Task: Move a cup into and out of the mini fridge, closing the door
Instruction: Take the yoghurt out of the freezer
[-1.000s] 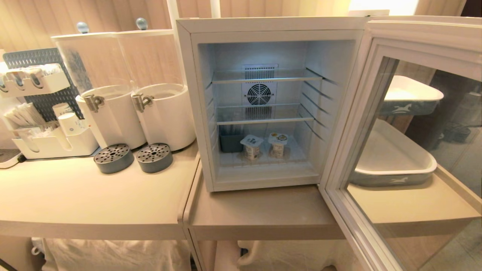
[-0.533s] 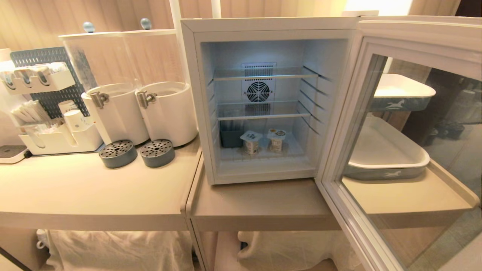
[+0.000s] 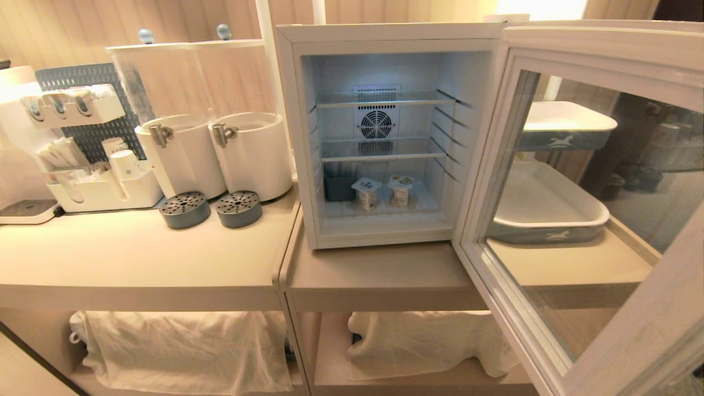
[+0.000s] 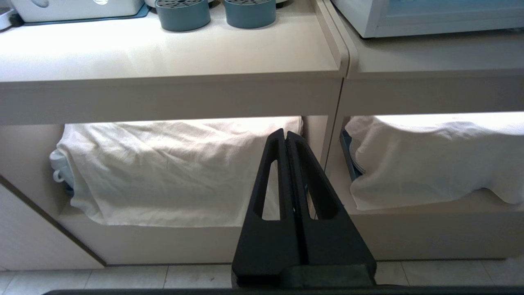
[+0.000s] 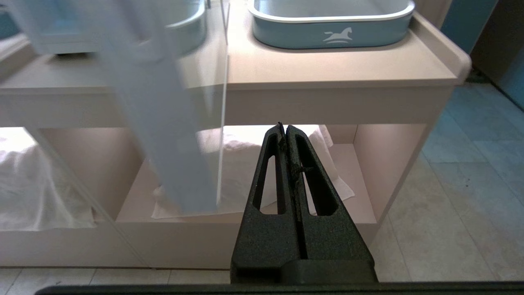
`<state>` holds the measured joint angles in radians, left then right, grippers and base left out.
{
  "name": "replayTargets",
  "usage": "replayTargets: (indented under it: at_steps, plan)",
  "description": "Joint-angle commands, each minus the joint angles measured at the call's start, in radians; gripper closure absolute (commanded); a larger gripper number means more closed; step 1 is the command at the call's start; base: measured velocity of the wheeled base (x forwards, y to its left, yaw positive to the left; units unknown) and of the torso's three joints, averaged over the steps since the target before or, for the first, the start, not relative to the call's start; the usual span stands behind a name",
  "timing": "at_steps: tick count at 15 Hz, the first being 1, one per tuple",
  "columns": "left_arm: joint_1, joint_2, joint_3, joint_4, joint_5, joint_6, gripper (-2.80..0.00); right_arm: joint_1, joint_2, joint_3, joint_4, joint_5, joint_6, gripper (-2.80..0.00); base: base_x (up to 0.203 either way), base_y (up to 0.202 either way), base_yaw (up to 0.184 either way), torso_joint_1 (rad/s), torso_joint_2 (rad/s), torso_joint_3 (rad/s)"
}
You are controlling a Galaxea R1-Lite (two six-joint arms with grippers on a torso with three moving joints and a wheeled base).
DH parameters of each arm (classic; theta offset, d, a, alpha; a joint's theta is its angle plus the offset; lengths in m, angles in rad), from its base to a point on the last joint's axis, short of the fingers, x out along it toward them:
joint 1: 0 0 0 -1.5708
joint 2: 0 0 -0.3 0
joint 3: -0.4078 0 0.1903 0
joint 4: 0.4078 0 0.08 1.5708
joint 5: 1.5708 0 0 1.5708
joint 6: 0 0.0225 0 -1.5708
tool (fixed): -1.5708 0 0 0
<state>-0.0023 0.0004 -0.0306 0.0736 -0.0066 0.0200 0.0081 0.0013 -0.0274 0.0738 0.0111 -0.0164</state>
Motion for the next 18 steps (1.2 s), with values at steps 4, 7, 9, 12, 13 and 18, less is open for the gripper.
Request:
replayTargets:
  at_steps: [4, 7, 9, 12, 13, 18]
  plan:
    - [-0.001, -0.002, 0.0, 0.0, -0.001, 0.003, 0.0, 0.0, 0.0, 0.0, 0.0, 0.001, 0.0, 0.0, -0.201, 0.14, -0.001, 0.001, 0.0, 0.0]
    - [-0.001, -0.002, -0.002, 0.001, -0.001, 0.006, 0.0, 0.0, 0.0, 0.0, 0.0, 0.001, 0.0, 0.0, -0.148, 0.179, 0.004, 0.0, 0.0, 0.005]
    - [-0.001, -0.002, -0.003, 0.009, 0.0, 0.006, 0.0, 0.0, 0.0, 0.0, 0.0, 0.001, 0.0, 0.0, -0.008, 0.097, 0.005, 0.002, 0.0, 0.001]
    - [-0.001, -0.002, -0.005, 0.009, 0.0, 0.006, 0.0, 0.0, 0.0, 0.0, 0.0, 0.001, 0.0, 0.0, 0.0, 0.178, -0.004, 0.0, 0.0, 0.003]
    - [-0.001, -0.002, -0.003, 0.009, 0.0, 0.006, 0.0, 0.0, 0.0, 0.0, 0.0, 0.001, 0.0, 0.0, 0.001, 0.195, 0.006, -0.002, 0.0, 0.002]
    - [-0.001, -0.002, -0.003, 0.003, -0.001, 0.006, 0.0, 0.0, 0.0, 0.0, 0.0, 0.001, 0.0, 0.0, 0.0, 0.192, 0.001, 0.004, 0.0, 0.002]
